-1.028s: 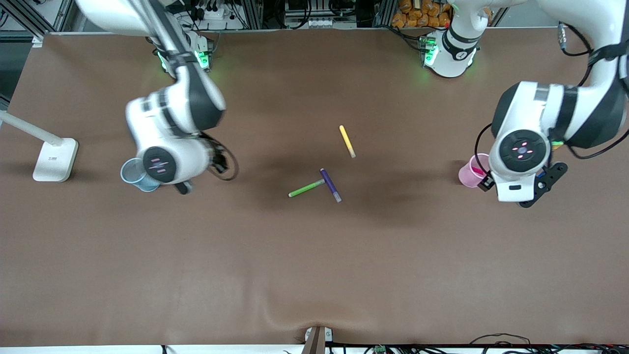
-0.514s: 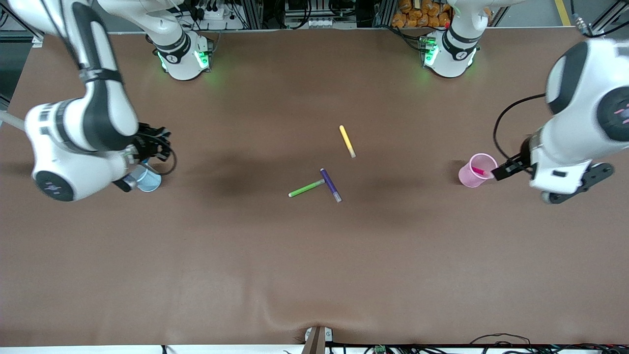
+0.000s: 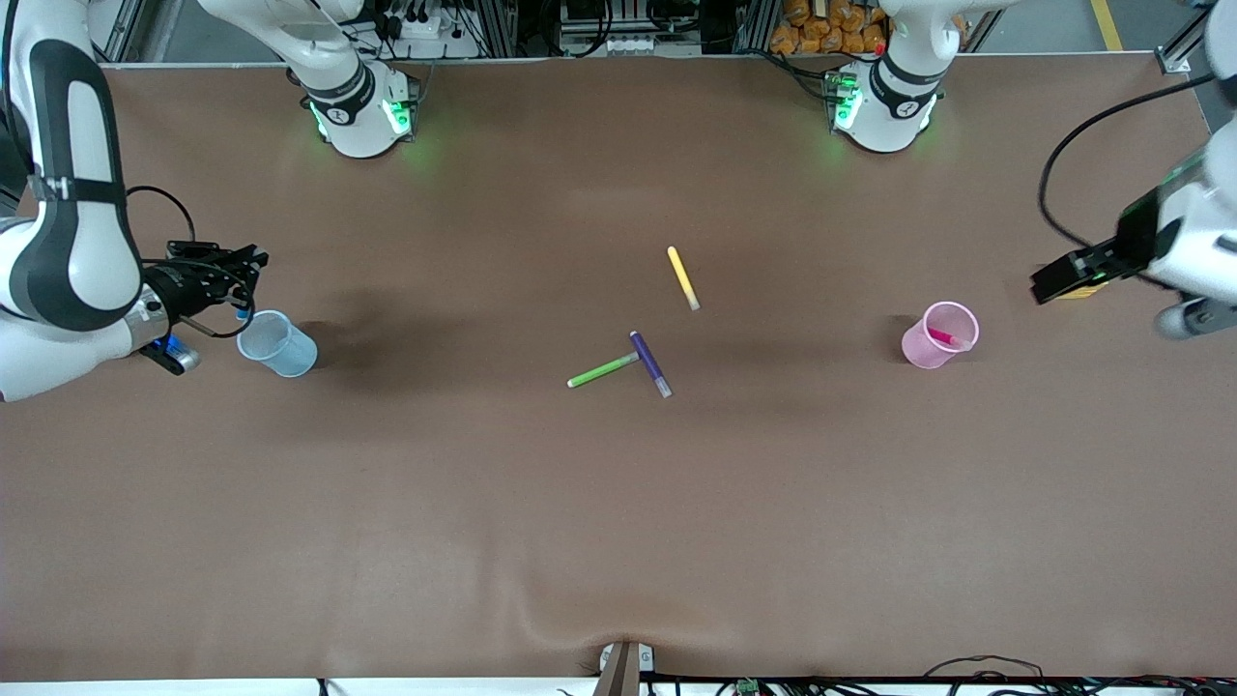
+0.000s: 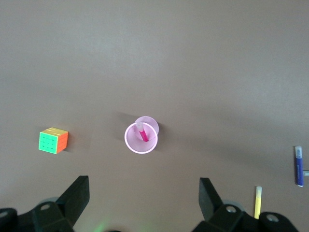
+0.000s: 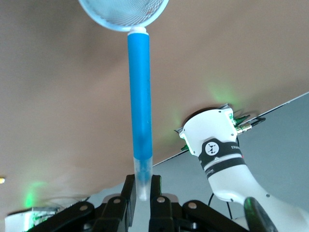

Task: Place pink and blue markers in matching cups
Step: 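Release the blue marker into the blue cup with the right gripper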

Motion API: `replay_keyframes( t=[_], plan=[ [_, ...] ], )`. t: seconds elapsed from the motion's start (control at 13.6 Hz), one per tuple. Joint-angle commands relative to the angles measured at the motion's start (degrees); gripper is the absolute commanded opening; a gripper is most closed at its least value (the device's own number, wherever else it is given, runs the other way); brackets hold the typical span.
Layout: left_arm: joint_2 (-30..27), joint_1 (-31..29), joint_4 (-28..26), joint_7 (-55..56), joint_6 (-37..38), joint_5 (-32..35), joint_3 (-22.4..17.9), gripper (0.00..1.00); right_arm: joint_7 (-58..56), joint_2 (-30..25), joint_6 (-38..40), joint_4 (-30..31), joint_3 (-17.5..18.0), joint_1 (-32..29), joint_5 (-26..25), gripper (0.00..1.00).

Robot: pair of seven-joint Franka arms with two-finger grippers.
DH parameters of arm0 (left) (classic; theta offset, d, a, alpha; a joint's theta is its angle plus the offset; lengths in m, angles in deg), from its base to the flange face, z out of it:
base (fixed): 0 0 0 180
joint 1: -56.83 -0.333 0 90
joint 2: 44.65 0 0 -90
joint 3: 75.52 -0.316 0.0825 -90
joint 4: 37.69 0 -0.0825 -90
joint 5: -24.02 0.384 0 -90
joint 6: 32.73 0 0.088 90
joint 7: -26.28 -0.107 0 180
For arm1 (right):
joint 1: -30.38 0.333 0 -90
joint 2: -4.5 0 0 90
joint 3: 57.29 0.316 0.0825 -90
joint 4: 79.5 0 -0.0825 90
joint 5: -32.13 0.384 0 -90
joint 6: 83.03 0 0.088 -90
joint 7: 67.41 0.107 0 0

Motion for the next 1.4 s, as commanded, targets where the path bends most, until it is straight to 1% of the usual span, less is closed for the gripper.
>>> replay_keyframes(
  t=[0.0, 0.07, 0.15, 0.44, 0.59, 0.73, 0.81, 0.88, 0.95, 1.03, 1.1, 1.25, 1.32],
  plan=[
    [-1.9, -0.4, 0.2, -1.1, 0.4, -1.1, 0.0, 1.0, -3.1, 3.9, -0.2, -0.1, 1.0, -4.5, 5.2, 0.0],
    [-2.1, -0.4, 0.2, -1.1, 0.5, -1.1, 0.1, 1.0, -3.1, 4.7, -0.8, 0.0, 1.0, -5.6, 7.1, 0.0],
    [-2.5, -0.4, 0.2, -1.1, 0.5, -1.1, 0.0, 1.0, -3.3, 5.2, -1.3, -0.1, 1.0, -5.8, 7.6, 0.0],
    [-2.6, 0.0, 1.5, -1.2, 0.5, -1.1, 0.6, 1.0, -3.6, 6.7, -3.8, -0.1, 1.0, -6.7, 7.6, 0.0],
    [-3.6, 1.9, 0.8, -2.3, 0.5, -1.1, -0.6, 1.0, -7.8, 8.5, -4.4, -0.2, 1.0, -8.0, 7.6, 0.0],
    [-4.7, 4.6, -1.3, -5.3, 1.6, -1.7, -6.3, 1.0, -8.9, 9.3, -5.5, -0.2, 1.0, -8.8, 7.6, 0.0],
    [-6.1, 6.0, -3.0, -6.9, 1.6, -4.3, -8.6, 1.0, -8.9, 9.7, -5.6, -0.2, 1.0, -8.9, 7.6, 0.0],
    [-7.1, 7.0, -4.1, -8.0, 1.0, -4.7, -10.5, 1.0, -8.9, 10.1, -5.9, -0.3, 1.0, -8.8, 7.7, 0.1],
    [-7.9, 7.4, -5.1, -9.4, 0.8, -4.7, -11.5, 1.0, -8.9, 10.3, -6.0, -0.3, 1.0, -8.8, 7.7, 0.31],
    [-8.9, 7.5, -6.4, -11.5, 0.1, -4.8, -12.1, 1.0, -8.9, 10.3, -6.0, -0.3, 1.0, -8.7, 7.7, 0.64],
    [-10.0, 7.5, -8.4, -12.6, -1.2, -4.7, -12.3, 1.0, -8.8, 10.3, -5.9, -0.6, 1.0, -8.6, 7.6, 1.0],
    [-13.1, 8.3, -13.0, -13.2, -4.3, -4.4, -12.3, 1.0, -8.0, 10.1, -5.1, -1.3, 1.0, -8.3, 7.5, 1.0],
    [-12.9, 8.7, -13.0, -12.9, -4.2, -4.1, -12.3, 1.0, -8.0, 9.9, -3.8, -2.4, 1.1, -8.1, 7.5, 1.0]
  ],
)
